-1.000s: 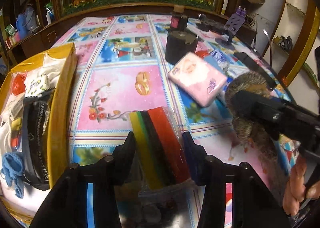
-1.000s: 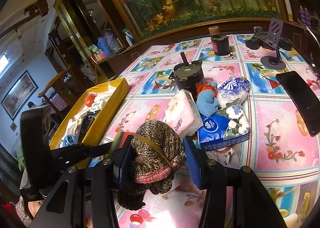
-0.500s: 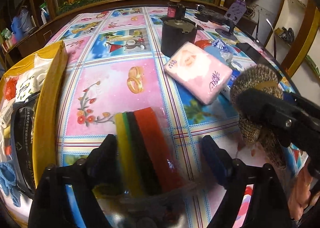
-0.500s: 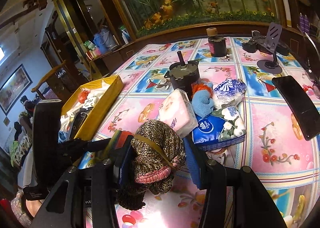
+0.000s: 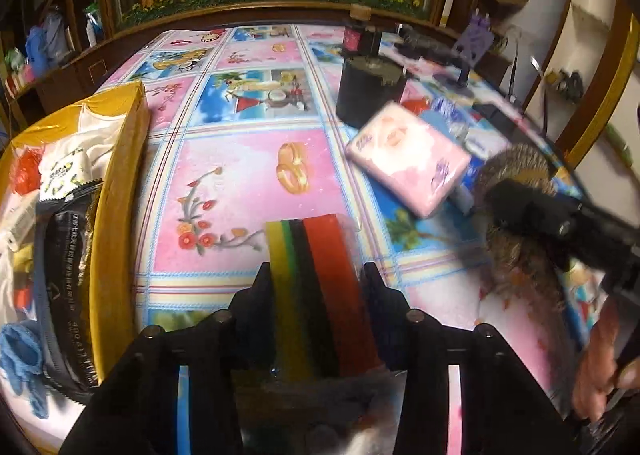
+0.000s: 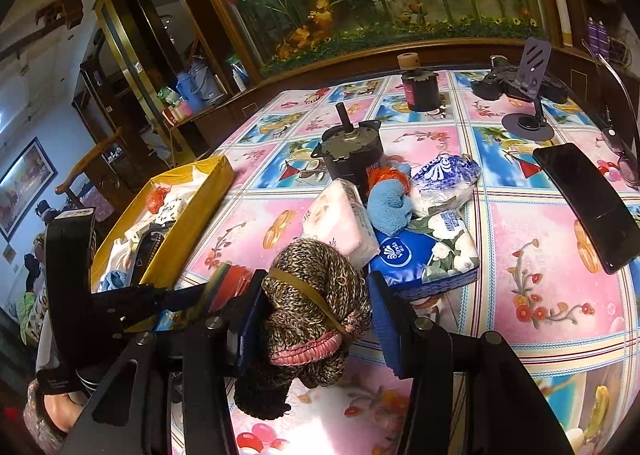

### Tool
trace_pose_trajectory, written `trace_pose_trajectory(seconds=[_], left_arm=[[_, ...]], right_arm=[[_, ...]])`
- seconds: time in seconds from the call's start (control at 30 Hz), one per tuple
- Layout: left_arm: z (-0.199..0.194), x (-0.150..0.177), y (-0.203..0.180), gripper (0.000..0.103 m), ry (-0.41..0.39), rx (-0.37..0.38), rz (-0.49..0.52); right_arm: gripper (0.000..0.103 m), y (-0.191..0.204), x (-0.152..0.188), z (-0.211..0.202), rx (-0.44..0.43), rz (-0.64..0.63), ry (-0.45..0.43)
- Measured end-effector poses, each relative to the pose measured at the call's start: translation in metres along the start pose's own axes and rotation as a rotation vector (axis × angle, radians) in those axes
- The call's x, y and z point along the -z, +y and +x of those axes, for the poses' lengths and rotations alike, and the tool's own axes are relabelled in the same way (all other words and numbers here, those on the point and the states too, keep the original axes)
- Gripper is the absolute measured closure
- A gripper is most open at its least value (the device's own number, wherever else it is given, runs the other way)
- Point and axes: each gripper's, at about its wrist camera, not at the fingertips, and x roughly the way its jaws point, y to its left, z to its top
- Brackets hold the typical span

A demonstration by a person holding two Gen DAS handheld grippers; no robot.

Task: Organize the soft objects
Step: 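Grasp the rainbow striped sponge pack with the left tool while the right tool holds the hat, then lift the striped pack with the left tool while the right tool lifts the knit hat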

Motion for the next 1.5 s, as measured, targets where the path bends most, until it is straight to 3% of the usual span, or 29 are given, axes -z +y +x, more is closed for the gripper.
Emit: trace_pose_trajectory(seconds=[0.4,0.53,0.93,1.2,1.5], left_arm=[[-0.021,-0.031,0.0,0.061,-0.314,-0.078,-0.089],[-0.021,-0.037,-0.01,0.061,-0.353,-0.188,-0.023],[-0.018,-0.038,-0.013,0.061,-0.363,-0.244,0.034],[-0.019,-0.038,-0.013,0.061,-0.366,-0.25,0.039],[-0.019,-0.037,-0.01,0.061,-0.354,-0.25,0.026]], right_arm=[[0.05,-0.004,-0.002,-0.002,0.055,0.01,-0.033],[0.05,-0.003,-0.004,-0.002,0.098,-0.008,-0.053],[0.05,-0.005,-0.006,0.007,0.156,-0.019,-0.051],[0.05,0.001,-0.015,0.005,0.167,-0.019,-0.122],[0.05,0.02,-0.052,0.022,0.123,0.019,-0.213]])
